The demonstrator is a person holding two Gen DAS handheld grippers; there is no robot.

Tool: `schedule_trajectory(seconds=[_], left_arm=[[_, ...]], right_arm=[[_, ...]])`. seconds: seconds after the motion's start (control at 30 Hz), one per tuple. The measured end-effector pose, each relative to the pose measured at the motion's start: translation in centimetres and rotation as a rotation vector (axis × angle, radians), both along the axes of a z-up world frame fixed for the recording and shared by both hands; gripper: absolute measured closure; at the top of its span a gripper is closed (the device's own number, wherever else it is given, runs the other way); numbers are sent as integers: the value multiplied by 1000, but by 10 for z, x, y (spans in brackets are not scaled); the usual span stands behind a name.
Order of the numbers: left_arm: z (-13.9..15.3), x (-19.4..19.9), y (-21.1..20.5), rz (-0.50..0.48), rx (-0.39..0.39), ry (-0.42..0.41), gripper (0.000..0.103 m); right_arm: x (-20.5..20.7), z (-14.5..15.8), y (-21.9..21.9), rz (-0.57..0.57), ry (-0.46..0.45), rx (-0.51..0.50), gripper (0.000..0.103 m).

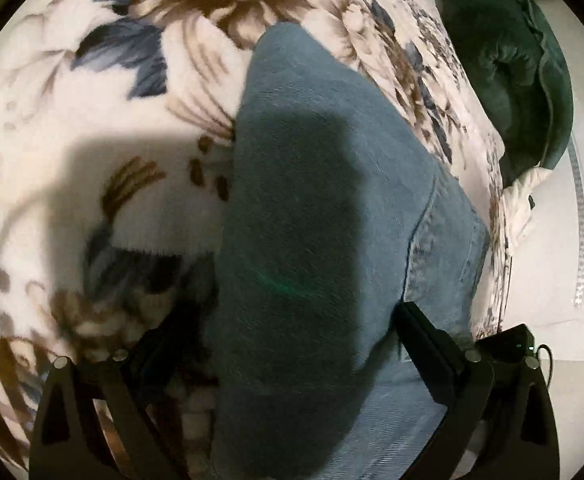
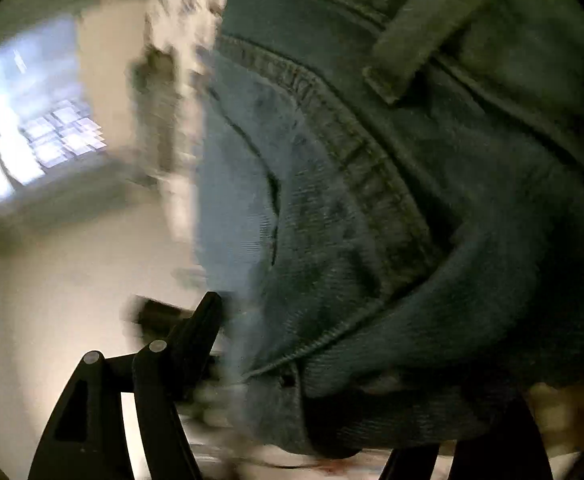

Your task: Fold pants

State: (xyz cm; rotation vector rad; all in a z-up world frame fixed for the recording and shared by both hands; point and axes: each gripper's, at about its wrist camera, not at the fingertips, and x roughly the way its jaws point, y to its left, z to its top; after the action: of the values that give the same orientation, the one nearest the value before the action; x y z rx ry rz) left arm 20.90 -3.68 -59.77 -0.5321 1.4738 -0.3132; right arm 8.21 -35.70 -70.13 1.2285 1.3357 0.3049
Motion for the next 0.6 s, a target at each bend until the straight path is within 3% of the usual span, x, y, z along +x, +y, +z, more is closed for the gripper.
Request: schedule_trajectory(seconds=[0.13, 0.17, 0.23, 0.27, 0.33, 0.43, 0.47, 0.6], left_arm=[[0, 0, 0, -17, -4, -12, 4], [2, -1, 1, -21, -5, -28, 8], [6, -3, 2, -33, -39, -56, 48], [9, -4, 1, -41, -42, -60, 50], [20, -7, 0, -49, -39, -94, 66], [35, -9, -1, -44, -62, -118, 78], [42, -10, 0, -39, -79, -129, 79], [69, -7, 7, -28, -107, -168, 81]], right_arm=[[3, 5, 8, 16, -12, -31, 33], [6, 10, 10, 18, -16, -56, 43], [6, 22, 3, -4, -27, -73, 54], [4, 26, 3, -12, -29, -80, 57], [2, 38, 4, -27, -35, -102, 60], [-5, 56, -1, -30, -62, -145, 64], [-4, 68, 7, -31, -74, -148, 73], [2, 105, 9, -4, -121, -193, 74]])
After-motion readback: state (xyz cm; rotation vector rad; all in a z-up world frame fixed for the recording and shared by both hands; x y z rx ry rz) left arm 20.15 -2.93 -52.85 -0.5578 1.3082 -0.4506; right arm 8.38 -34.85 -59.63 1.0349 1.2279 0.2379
